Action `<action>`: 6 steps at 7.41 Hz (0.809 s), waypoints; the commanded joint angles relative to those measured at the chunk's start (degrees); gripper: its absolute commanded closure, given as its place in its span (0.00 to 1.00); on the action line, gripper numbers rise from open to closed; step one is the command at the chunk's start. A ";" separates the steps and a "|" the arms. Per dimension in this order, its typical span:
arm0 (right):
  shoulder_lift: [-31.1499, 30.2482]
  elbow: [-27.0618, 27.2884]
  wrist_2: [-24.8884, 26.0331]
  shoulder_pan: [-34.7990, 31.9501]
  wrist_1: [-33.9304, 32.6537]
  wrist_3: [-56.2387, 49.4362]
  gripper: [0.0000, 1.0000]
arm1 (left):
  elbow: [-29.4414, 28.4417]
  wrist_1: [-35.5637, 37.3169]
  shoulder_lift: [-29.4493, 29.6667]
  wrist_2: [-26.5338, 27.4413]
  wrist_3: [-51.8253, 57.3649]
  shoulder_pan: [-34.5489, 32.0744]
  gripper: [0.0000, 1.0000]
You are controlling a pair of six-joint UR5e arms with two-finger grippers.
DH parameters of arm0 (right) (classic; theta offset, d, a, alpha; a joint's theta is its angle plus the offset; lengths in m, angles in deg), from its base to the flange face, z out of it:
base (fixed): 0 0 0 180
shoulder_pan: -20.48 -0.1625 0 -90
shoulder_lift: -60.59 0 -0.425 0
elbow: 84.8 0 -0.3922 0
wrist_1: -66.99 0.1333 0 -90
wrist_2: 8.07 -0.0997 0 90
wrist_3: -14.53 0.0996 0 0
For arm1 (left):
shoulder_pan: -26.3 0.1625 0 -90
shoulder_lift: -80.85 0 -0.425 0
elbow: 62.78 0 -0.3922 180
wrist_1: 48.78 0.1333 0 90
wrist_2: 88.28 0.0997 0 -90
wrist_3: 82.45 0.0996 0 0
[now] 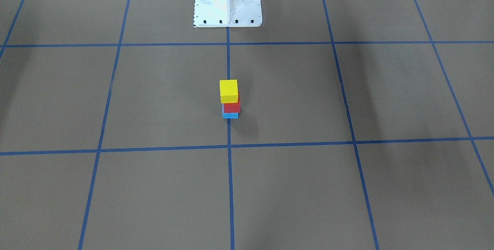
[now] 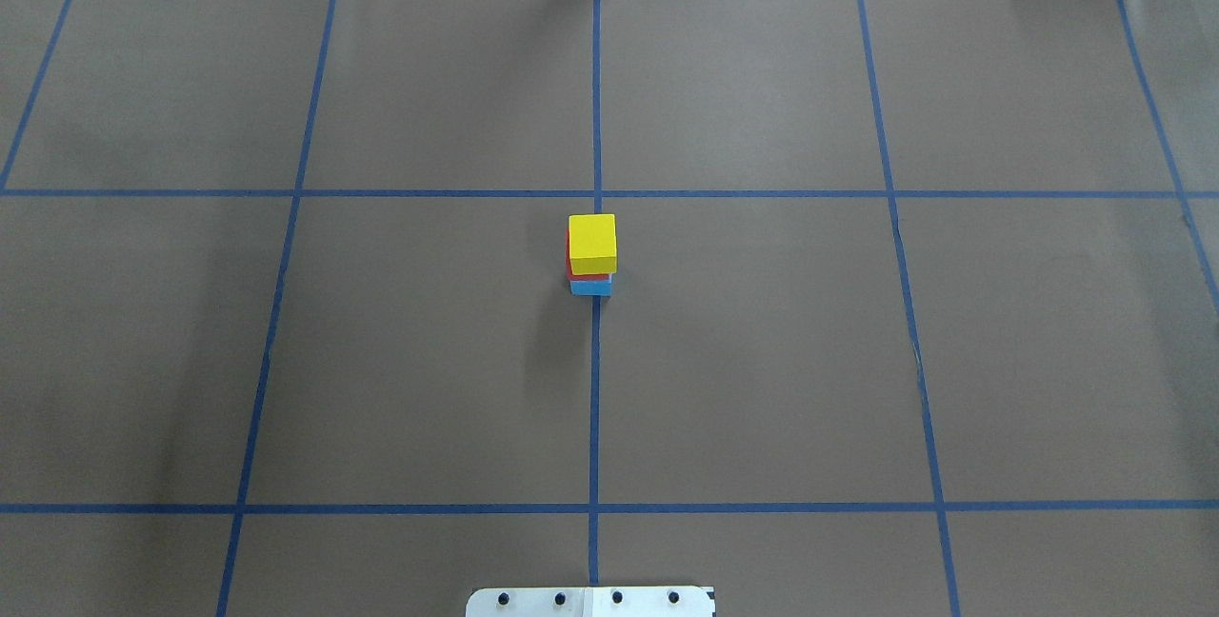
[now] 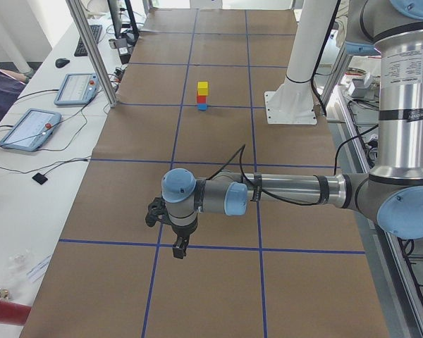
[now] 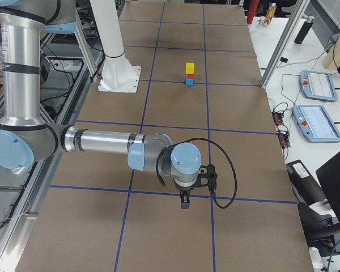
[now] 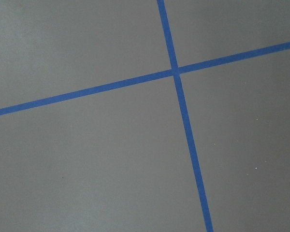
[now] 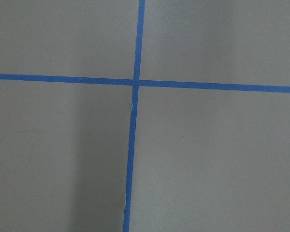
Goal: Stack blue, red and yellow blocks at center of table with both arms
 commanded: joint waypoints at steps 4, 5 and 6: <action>0.57 0.48 0.60 2.83 0.10 0.80 0.01 | 0.19 0.07 0.19 -0.01 -0.15 0.00 0.00; 0.66 0.56 0.51 2.83 0.19 0.71 0.01 | 0.46 0.33 0.45 0.07 -0.24 0.00 0.00; 0.57 1.17 0.42 2.83 0.11 0.71 0.01 | 0.37 0.34 0.54 0.08 -0.24 0.00 0.00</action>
